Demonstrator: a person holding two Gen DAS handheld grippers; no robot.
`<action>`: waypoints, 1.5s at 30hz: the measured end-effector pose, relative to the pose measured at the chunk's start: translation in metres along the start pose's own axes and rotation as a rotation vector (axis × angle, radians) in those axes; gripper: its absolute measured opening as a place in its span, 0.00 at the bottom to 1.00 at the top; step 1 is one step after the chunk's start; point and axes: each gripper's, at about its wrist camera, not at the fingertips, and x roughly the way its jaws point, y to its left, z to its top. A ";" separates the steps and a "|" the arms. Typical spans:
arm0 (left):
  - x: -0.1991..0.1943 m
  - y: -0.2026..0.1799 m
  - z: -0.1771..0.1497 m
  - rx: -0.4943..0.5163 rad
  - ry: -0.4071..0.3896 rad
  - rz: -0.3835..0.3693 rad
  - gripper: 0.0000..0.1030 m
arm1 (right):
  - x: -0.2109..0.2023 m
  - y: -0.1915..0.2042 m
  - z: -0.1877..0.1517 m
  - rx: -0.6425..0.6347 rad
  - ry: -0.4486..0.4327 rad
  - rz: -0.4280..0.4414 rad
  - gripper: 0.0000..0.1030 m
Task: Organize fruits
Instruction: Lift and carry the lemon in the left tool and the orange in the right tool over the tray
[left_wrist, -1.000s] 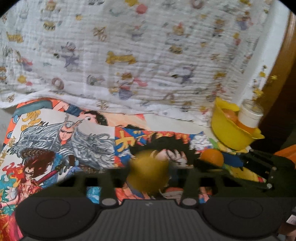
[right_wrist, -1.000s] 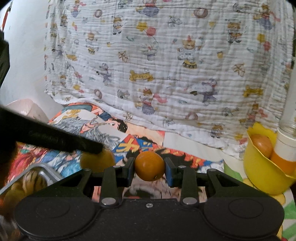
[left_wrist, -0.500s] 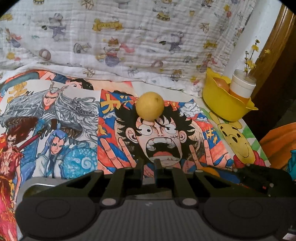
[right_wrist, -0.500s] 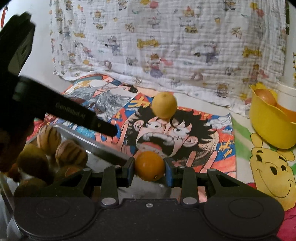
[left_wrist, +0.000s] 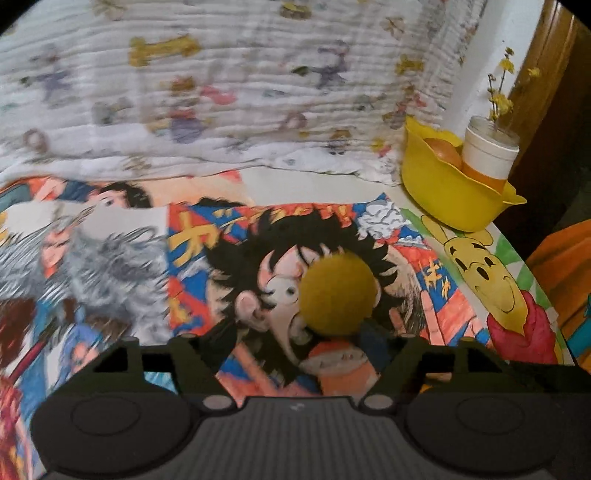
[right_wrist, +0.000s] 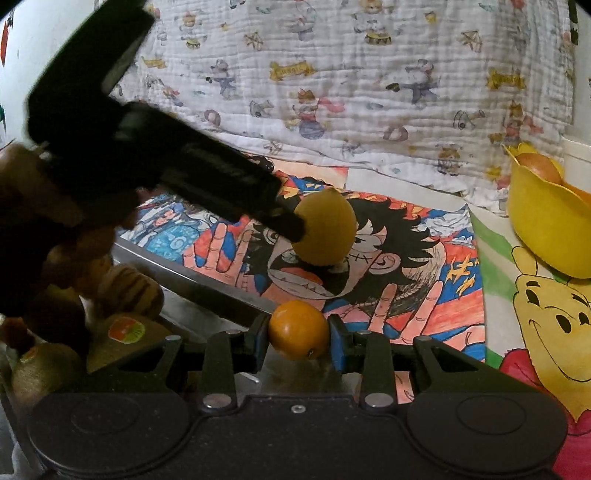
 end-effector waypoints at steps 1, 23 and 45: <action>0.006 -0.002 0.003 0.008 0.001 -0.011 0.79 | 0.000 0.000 0.000 -0.009 -0.003 -0.004 0.35; 0.085 -0.043 0.038 0.217 0.061 -0.071 0.80 | 0.016 -0.022 0.006 0.085 -0.025 -0.077 0.35; 0.067 -0.037 0.035 0.214 0.054 -0.079 0.58 | 0.016 -0.023 0.005 0.110 -0.031 -0.096 0.35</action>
